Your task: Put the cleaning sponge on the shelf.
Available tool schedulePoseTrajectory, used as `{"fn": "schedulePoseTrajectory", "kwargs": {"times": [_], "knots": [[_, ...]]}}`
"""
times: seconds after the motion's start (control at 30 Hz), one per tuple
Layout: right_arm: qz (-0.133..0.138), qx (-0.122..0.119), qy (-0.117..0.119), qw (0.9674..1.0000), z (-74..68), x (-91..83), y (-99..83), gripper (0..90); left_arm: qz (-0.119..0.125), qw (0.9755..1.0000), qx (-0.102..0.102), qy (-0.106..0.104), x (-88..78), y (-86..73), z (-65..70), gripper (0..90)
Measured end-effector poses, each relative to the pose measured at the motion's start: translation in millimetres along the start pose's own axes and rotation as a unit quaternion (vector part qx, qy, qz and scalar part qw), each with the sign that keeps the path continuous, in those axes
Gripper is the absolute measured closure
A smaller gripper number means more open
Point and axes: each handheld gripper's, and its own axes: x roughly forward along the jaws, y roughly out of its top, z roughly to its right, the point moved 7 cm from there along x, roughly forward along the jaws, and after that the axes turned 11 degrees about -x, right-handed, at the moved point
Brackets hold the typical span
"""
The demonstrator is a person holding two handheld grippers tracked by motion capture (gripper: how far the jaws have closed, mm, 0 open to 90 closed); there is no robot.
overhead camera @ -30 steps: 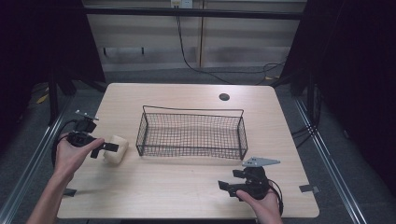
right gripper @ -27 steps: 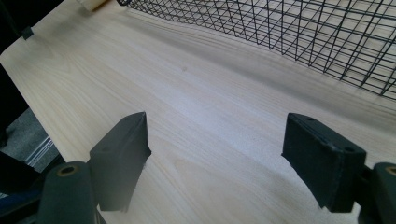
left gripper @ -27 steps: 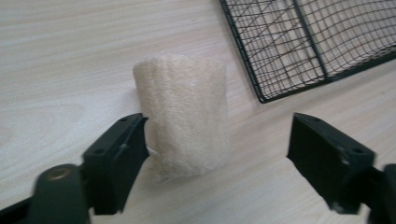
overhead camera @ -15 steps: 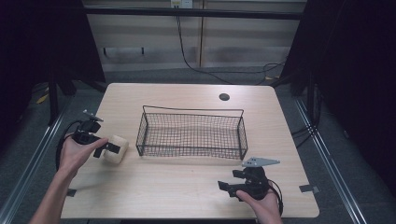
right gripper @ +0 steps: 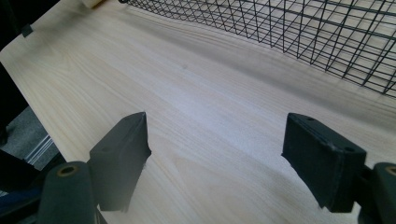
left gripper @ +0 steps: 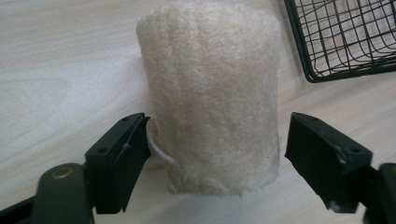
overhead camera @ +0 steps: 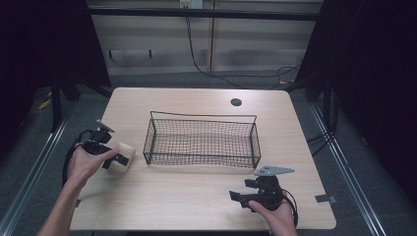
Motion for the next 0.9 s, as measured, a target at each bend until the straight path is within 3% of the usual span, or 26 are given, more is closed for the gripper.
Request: {"fn": "schedulePoseTrajectory", "kwargs": {"times": [0.27,0.67,0.9], "knots": [[0.0,0.0,-0.004,1.0,0.8,-0.5,0.0,22.3,-0.013,0.9998,-0.004,0.012,10.2,-0.2,1.5,25.3],[-0.001,-0.002,-0.002,1.0,0.2,-0.1,-0.1,22.4,-0.023,0.9995,0.0,0.023,9.3,-2.9,1.7,29.8],[-0.004,-0.001,-0.003,1.0,0.2,0.4,-0.5,22.4,-0.021,0.9998,-0.003,-0.004,3.2,-4.9,5.7,29.9]]}}
